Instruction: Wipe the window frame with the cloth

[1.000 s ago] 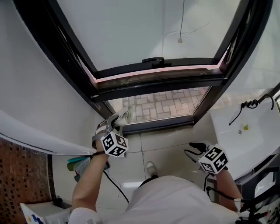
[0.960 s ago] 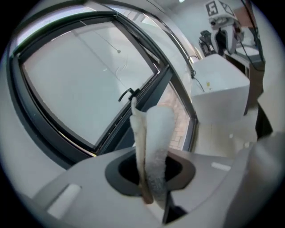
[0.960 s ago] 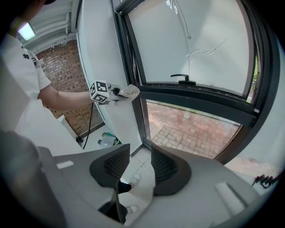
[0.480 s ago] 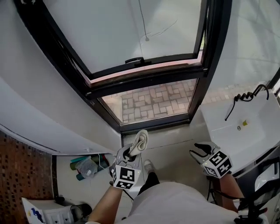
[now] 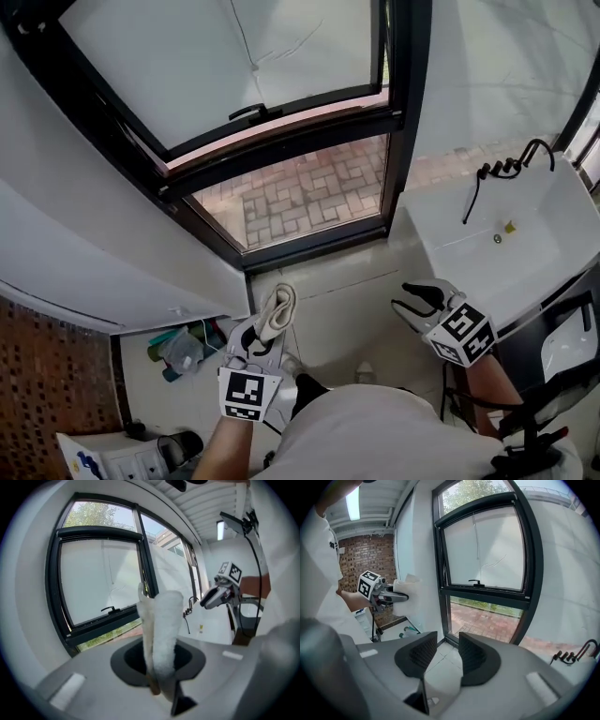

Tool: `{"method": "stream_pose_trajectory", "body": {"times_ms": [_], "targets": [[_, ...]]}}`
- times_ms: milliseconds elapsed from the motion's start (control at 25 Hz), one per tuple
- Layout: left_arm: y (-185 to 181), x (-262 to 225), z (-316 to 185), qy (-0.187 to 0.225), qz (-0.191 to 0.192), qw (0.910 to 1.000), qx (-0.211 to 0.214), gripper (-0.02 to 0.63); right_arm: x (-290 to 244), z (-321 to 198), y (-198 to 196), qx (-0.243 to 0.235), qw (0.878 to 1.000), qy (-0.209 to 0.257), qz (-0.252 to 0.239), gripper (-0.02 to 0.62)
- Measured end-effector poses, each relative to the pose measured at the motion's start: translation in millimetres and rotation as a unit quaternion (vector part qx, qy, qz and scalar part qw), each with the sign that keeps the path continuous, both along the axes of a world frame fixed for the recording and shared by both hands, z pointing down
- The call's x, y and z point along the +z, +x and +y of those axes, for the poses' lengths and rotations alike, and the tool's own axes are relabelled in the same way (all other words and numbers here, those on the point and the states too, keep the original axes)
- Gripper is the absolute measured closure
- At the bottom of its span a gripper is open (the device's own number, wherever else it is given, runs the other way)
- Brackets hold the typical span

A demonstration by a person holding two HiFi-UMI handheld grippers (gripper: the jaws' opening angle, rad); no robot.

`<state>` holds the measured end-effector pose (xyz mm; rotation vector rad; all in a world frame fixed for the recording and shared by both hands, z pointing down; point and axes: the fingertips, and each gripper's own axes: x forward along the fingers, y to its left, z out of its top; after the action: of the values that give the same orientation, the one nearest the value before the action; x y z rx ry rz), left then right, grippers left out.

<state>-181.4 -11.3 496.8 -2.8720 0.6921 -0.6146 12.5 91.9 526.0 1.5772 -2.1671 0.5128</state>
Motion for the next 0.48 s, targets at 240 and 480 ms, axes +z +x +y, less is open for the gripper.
{"method": "stream_pose_trajectory", "body": {"times_ms": [240,480], "targets": [[12.3,-28.7,7.1,0.026,0.022,0.9992,0.021,0.517,-20.9,4.9,11.5,0.030,0.999,0.029,0.000,0.451],[0.2,-27.4,10.2,0.014,0.017,0.9997,0.012,0.515,-32.8,-5.0,-5.2,0.011,0.999,0.042,0.008,0.449]]}}
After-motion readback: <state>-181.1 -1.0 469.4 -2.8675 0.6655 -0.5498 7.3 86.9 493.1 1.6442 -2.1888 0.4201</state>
